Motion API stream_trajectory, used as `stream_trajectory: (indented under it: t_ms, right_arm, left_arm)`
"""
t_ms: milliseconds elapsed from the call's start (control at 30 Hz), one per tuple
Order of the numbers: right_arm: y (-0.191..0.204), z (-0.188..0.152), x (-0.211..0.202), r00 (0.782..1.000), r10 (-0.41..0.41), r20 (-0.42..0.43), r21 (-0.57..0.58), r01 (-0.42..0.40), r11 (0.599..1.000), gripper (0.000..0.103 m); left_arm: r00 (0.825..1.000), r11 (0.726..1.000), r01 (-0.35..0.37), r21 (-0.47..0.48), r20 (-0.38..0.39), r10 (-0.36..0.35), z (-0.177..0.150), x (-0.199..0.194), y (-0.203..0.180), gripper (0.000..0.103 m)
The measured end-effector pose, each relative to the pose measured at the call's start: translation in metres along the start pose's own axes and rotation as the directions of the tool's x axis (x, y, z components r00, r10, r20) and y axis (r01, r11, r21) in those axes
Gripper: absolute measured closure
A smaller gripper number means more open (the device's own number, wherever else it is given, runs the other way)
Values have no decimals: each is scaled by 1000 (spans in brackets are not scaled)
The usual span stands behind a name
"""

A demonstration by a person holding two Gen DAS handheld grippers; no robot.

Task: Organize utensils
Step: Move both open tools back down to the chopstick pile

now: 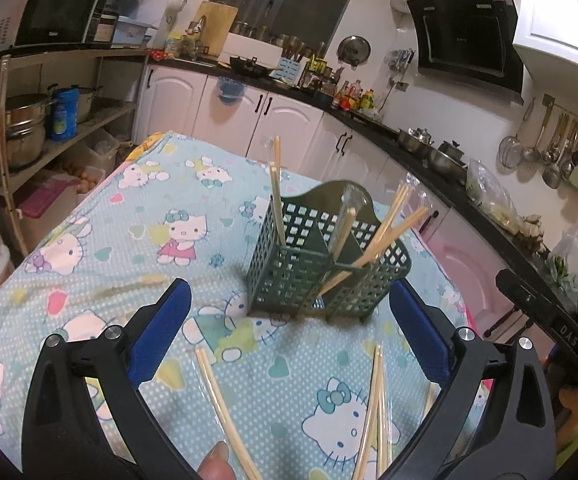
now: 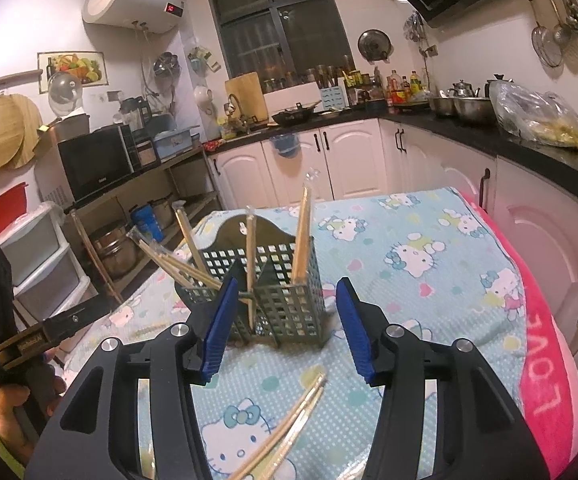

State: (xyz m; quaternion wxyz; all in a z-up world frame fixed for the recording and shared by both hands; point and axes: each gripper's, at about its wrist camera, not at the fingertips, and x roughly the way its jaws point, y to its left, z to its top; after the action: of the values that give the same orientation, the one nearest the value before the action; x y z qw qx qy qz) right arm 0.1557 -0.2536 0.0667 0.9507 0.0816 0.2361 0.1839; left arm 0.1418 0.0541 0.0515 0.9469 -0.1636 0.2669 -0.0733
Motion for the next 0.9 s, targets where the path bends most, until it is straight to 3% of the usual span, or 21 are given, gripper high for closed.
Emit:
stream_trajectory:
  t_ms: [333,667,900]
  right_arm:
    - [-21,-24,1,998,-22,-62,27,24,999,54]
    - [-44,-47,4,988,-62,-140,57,70,996,54]
    - [-58,-64,6,978,-78,-191,69,93,993,54]
  left_arm:
    - [997,1000,-7,1,-75,7,-27,9,0,12]
    - [986,998,21,66,-168,-9,-53,28,-23,12]
    - [971,992,58,110,-239,-30,-71,52,-44,21]
